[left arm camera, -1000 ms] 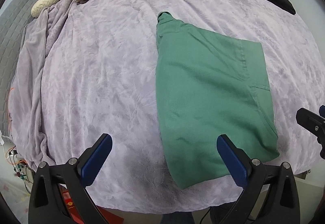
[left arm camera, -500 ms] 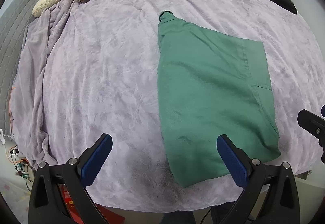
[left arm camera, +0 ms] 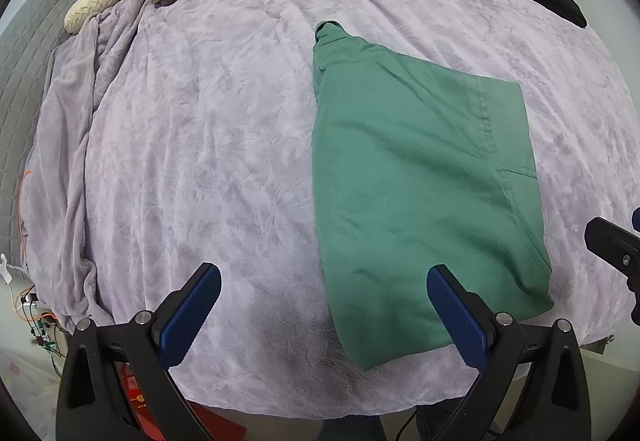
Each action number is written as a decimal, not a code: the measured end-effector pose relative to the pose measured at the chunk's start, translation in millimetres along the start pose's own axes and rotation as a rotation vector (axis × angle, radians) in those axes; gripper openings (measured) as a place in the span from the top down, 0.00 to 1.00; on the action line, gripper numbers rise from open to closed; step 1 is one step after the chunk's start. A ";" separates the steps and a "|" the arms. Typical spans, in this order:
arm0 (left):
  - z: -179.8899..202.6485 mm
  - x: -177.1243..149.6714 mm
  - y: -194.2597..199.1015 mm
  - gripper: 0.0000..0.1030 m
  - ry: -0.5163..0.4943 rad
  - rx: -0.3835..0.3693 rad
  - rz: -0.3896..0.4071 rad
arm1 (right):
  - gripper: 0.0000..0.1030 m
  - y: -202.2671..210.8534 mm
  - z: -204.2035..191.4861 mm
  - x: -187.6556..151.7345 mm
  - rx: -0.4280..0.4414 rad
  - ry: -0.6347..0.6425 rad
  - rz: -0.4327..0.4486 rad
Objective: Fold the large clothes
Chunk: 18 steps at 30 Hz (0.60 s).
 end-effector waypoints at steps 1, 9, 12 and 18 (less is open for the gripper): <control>-0.1 -0.1 -0.3 0.00 0.001 0.000 -0.001 | 0.00 -0.2 0.0 0.2 0.001 0.001 -0.001; -0.6 0.2 -0.6 0.00 -0.002 0.000 -0.001 | 0.00 -1.5 0.0 0.5 0.003 0.002 -0.004; -1.3 0.3 -1.4 0.00 -0.001 0.000 -0.002 | 0.00 -1.7 0.3 1.2 0.002 0.005 -0.004; -1.7 0.2 -1.4 0.00 -0.003 0.001 -0.001 | 0.00 -2.3 0.0 1.0 0.004 0.004 -0.006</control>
Point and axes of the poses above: each gripper's, at about its wrist camera, not at the fingertips, and y roughly against the way its jaws point, z to its right, x to its top, the point moved 1 cm from there along -y, roughly the way its jaws point, and after that the axes turned 9 degrees about x, right-handed, at the moved point
